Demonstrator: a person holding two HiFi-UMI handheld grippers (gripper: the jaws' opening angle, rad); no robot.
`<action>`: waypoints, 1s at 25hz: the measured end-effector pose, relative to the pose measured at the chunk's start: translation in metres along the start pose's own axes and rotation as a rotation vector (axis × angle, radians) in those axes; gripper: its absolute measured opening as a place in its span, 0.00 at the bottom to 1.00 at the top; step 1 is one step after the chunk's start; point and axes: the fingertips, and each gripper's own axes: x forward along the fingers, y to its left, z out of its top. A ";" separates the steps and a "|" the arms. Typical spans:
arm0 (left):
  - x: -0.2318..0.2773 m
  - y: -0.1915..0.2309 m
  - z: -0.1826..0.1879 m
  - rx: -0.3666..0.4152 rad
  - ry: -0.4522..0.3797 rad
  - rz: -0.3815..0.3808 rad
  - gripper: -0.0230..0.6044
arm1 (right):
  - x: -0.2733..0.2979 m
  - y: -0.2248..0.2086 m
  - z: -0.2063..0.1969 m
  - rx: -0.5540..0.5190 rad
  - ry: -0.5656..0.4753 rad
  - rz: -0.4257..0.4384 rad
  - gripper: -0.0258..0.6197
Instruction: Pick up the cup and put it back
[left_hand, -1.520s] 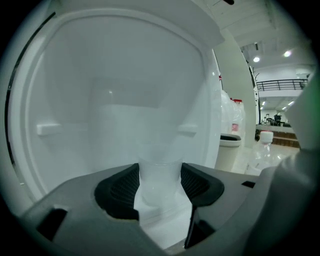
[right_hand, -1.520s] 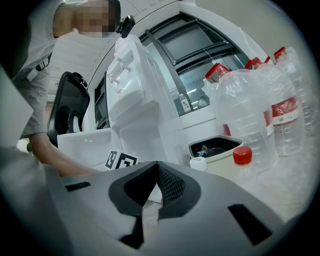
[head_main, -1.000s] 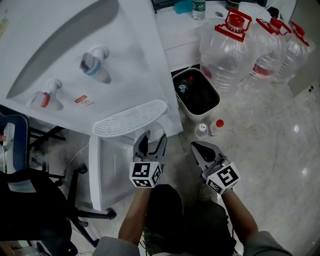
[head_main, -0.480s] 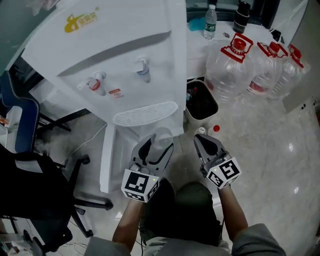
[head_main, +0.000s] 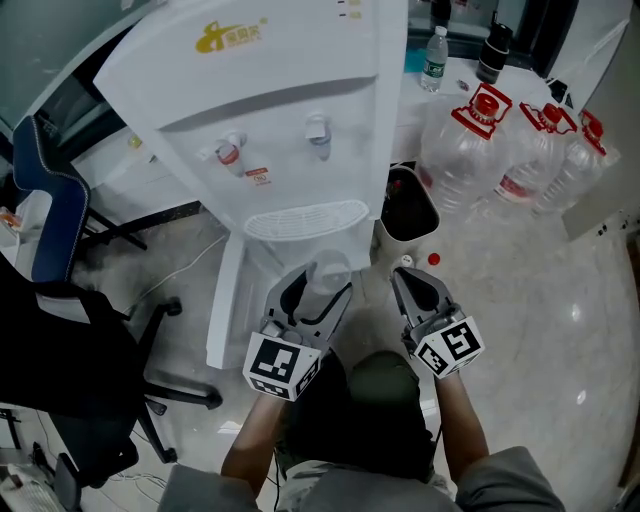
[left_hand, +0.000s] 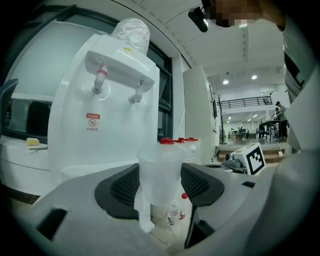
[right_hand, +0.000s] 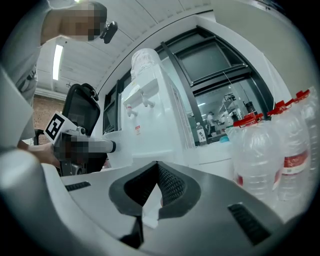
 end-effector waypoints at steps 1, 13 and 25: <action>-0.001 0.001 0.001 0.003 -0.001 0.003 0.45 | 0.000 0.001 -0.001 0.000 0.003 0.002 0.06; -0.004 0.009 -0.014 -0.008 0.022 0.023 0.45 | 0.000 0.003 -0.017 0.013 0.021 0.014 0.06; 0.009 0.036 -0.083 -0.051 0.104 0.086 0.45 | 0.016 -0.011 -0.055 0.000 0.024 0.026 0.06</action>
